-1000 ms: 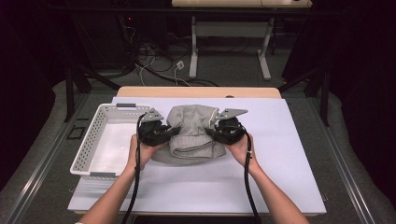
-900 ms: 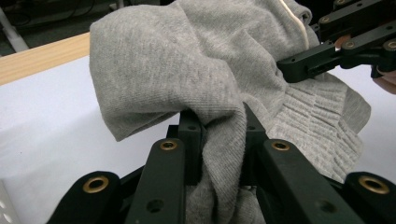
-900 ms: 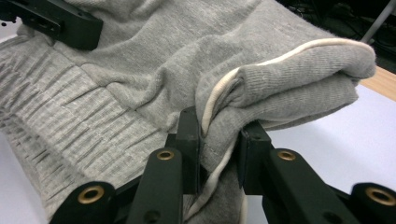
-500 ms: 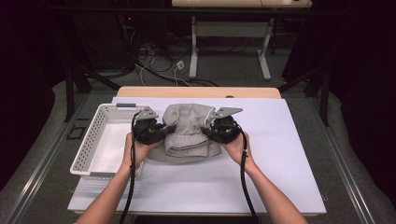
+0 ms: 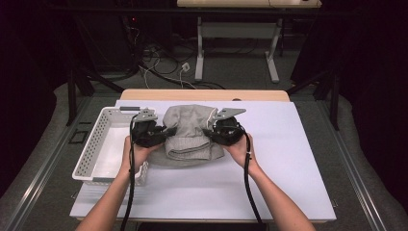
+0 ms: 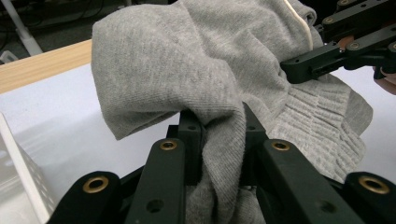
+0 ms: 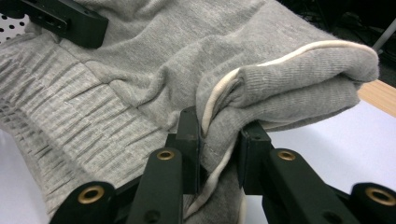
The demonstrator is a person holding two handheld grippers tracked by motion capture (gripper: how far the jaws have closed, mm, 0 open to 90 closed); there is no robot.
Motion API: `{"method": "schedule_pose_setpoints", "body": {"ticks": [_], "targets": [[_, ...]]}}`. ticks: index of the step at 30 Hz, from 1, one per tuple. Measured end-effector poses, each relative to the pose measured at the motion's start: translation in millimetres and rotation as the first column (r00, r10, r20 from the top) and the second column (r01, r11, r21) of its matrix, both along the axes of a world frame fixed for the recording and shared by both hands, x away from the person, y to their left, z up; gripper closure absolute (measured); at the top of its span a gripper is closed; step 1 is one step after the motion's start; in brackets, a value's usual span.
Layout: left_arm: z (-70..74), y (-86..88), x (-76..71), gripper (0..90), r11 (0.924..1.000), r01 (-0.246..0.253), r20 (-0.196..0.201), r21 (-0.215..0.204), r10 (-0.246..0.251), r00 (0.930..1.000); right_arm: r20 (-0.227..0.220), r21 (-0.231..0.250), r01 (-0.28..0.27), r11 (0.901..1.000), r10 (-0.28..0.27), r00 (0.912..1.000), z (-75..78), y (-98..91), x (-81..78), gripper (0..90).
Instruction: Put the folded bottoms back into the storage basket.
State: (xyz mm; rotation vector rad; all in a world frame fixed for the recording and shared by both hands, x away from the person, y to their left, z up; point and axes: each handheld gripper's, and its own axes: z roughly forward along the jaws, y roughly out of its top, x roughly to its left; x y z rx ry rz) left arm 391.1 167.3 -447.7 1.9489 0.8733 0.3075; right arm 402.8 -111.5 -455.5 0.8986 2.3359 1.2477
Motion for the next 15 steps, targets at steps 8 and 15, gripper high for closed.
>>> {"method": "schedule_pose_setpoints", "body": {"ticks": [8, 15], "targets": [[3.7, 7.9, 0.4, 77.5, 0.9999, -0.007, -0.003, -0.010, 0.007, 1.0000, 0.009, 0.005, -0.012, 0.9999, 0.012, 0.9999, 4.2, 5.7, 0.7, 73.9], [6.5, 14.5, 0.2, 77.4, 0.9999, -0.014, 0.006, -0.002, 0.014, 0.9999, 0.010, 0.010, -0.022, 0.9997, 0.022, 0.9997, 4.4, 12.3, 2.9, 73.8]]}}
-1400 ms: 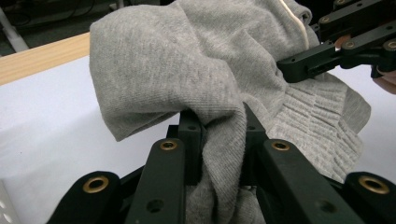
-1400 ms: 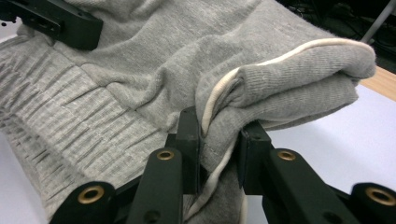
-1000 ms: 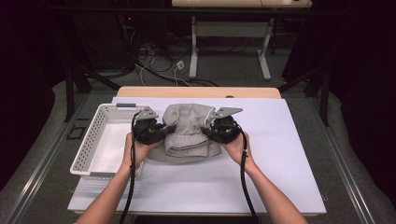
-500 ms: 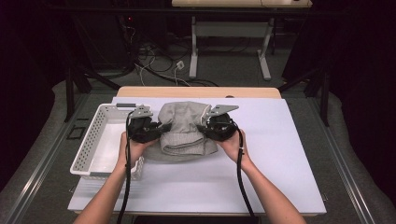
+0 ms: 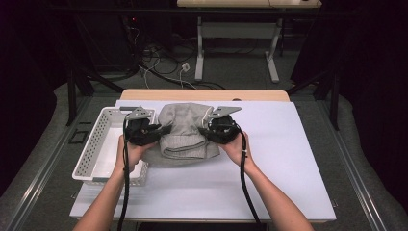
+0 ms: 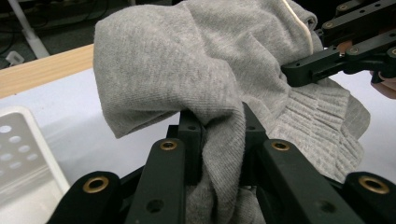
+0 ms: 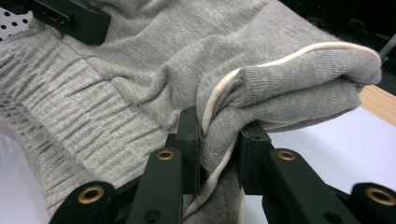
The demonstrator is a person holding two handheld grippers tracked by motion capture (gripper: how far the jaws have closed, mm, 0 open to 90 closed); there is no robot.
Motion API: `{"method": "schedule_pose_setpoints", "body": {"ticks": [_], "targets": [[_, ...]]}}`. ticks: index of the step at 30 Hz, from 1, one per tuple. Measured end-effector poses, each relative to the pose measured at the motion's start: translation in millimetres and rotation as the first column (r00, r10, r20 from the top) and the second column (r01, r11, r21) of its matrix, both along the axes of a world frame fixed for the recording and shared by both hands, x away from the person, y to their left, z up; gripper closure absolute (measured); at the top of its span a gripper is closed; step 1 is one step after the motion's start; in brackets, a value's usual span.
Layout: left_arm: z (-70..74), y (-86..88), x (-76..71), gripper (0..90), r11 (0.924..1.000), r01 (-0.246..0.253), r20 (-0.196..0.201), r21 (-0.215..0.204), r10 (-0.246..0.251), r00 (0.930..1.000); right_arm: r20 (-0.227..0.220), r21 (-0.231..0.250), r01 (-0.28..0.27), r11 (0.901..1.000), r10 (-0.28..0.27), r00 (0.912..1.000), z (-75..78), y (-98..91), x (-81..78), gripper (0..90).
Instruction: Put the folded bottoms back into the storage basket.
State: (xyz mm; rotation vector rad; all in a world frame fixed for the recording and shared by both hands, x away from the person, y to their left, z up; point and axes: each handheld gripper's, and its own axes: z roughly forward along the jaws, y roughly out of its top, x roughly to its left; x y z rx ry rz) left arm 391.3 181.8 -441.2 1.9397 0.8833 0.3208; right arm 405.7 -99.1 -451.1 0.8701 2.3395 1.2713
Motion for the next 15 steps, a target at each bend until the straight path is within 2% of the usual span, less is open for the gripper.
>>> {"method": "schedule_pose_setpoints", "body": {"ticks": [9, 15], "targets": [[2.2, 8.8, -1.1, 77.4, 0.9999, -0.016, 0.004, -0.005, 0.016, 0.9999, 0.012, -0.004, -0.017, 0.9998, 0.017, 0.9998, 4.6, 9.9, 2.1, 73.8], [5.3, 16.2, -0.3, 77.4, 0.9996, -0.015, -0.002, -0.024, 0.015, 0.9999, 0.007, -0.003, -0.024, 0.9997, 0.024, 0.9997, 8.7, 12.9, 3.3, 73.9]]}}
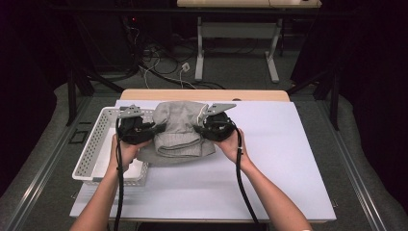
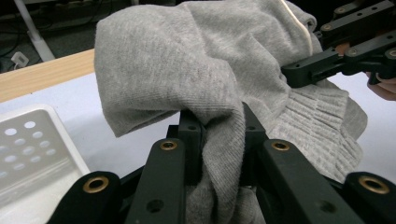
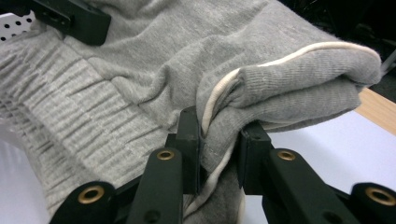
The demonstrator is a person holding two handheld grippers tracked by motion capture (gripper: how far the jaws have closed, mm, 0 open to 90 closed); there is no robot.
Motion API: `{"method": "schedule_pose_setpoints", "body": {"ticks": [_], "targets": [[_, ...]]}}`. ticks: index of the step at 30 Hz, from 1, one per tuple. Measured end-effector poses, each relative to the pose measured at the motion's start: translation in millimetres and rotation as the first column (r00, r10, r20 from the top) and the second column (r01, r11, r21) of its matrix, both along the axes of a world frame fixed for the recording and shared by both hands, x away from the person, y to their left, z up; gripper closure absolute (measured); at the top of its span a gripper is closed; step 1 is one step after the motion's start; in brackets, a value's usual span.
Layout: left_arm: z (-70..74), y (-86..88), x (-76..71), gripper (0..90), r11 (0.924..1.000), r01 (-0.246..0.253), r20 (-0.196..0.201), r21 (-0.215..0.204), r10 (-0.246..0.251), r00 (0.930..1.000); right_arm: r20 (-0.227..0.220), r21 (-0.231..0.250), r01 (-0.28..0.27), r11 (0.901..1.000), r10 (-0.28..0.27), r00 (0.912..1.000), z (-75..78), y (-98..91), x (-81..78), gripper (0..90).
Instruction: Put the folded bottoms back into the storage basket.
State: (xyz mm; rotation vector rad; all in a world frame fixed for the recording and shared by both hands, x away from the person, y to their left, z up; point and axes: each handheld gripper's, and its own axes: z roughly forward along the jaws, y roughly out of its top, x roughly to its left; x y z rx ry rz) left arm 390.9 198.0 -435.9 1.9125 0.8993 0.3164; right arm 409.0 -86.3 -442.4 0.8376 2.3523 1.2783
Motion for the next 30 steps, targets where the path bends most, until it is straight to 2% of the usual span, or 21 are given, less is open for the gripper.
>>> {"method": "schedule_pose_setpoints", "body": {"ticks": [3, 7, 15, 30], "targets": [[1.5, 1.3, -0.7, 77.5, 0.9999, -0.003, 0.009, 0.010, 0.003, 1.0000, 0.014, -0.006, 0.000, 1.0000, 0.000, 0.9999, 3.2, 2.9, -1.6, 73.9], [2.4, 5.9, -1.8, 77.5, 0.9998, -0.012, 0.004, 0.013, 0.012, 0.9999, 0.008, -0.002, -0.004, 1.0000, 0.004, 1.0000, 3.3, 8.7, -1.2, 73.9], [3.1, 20.4, -3.0, 77.5, 0.9993, -0.038, -0.008, -0.007, 0.038, 0.9993, 0.013, 0.011, -0.019, 0.9998, 0.019, 0.9997, 5.3, 18.7, -0.2, 73.9], [8.8, 36.7, -8.2, 77.5, 0.9969, -0.078, 0.005, 0.002, 0.078, 0.9969, 0.015, 0.034, -0.037, 0.9987, 0.036, 0.9992, 8.4, 36.8, -0.5, 73.8]]}}
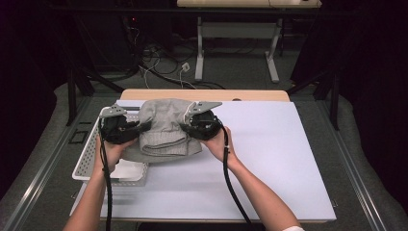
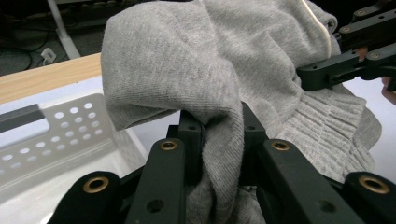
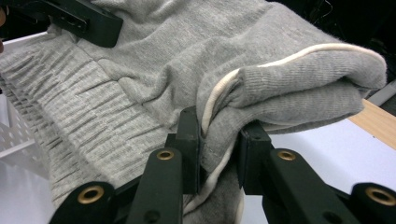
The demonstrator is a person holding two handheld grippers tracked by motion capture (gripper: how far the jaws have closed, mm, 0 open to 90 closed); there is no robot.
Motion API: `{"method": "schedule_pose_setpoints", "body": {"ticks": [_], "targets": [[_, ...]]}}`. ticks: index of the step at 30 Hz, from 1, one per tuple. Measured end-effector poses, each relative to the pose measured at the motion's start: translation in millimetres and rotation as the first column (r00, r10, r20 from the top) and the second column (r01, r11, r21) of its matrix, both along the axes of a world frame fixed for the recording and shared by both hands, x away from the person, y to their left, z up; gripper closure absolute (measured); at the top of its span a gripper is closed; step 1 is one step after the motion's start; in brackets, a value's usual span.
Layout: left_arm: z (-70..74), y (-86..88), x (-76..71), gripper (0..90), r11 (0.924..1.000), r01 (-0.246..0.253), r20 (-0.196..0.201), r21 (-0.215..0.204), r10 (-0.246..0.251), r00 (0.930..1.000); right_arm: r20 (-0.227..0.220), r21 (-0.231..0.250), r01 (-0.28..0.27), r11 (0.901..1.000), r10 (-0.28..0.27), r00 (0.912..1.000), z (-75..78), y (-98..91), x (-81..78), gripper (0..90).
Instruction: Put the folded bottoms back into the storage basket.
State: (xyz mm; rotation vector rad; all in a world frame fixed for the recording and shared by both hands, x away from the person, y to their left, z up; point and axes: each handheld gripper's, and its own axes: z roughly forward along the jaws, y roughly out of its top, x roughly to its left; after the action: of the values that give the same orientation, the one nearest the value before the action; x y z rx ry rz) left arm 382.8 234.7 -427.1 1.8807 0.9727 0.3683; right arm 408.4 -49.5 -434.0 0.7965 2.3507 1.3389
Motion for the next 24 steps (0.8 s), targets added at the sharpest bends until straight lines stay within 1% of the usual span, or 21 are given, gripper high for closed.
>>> {"method": "schedule_pose_setpoints", "body": {"ticks": [1, 15, 18, 24], "targets": [[0.1, 0.8, -0.5, 77.5, 1.0000, -0.002, 0.001, 0.007, 0.002, 1.0000, -0.001, 0.000, 0.002, 1.0000, -0.002, 1.0000, 0.2, 1.0, -0.1, 73.7], [1.4, 13.1, -8.8, 77.3, 0.9995, -0.027, 0.010, 0.015, 0.027, 0.9996, 0.007, 0.004, -0.020, 0.9998, 0.020, 0.9998, 0.8, 14.5, -1.8, 73.8], [0.9, 16.4, -10.8, 77.3, 0.9992, -0.036, 0.007, 0.019, 0.036, 0.9993, -0.002, 0.011, -0.026, 0.9996, 0.026, 0.9997, 0.1, 19.1, -2.3, 73.8], [0.9, 23.9, -13.8, 77.3, 0.9985, -0.053, 0.008, 0.013, 0.053, 0.9985, 0.004, 0.012, -0.034, 0.9994, 0.034, 0.9994, 0.9, 25.3, -3.1, 73.7]]}}
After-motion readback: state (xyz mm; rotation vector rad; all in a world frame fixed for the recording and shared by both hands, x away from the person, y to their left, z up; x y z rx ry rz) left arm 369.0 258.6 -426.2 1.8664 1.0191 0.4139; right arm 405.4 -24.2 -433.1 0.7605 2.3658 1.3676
